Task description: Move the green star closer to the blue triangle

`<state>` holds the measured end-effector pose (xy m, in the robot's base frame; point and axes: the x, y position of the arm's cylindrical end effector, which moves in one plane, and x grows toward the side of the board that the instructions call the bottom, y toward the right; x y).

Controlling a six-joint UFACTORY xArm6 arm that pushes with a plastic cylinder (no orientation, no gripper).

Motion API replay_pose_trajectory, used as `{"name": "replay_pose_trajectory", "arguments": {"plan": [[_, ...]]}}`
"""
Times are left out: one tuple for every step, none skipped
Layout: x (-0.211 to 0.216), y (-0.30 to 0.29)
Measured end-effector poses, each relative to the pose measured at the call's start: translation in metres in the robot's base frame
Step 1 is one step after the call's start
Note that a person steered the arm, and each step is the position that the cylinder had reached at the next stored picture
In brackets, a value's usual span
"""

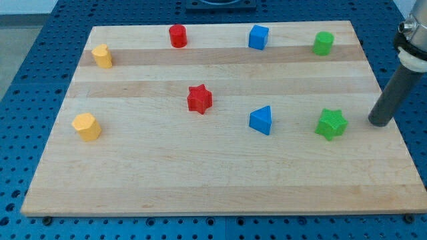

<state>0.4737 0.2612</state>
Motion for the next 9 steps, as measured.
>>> {"name": "replay_pose_trajectory", "arguments": {"plan": [[0.007, -0.020], [0.011, -0.024], [0.011, -0.052], [0.011, -0.062], [0.011, -0.073], [0.011, -0.109], [0.011, -0.149], [-0.002, -0.189], [-0.021, -0.221]]}}
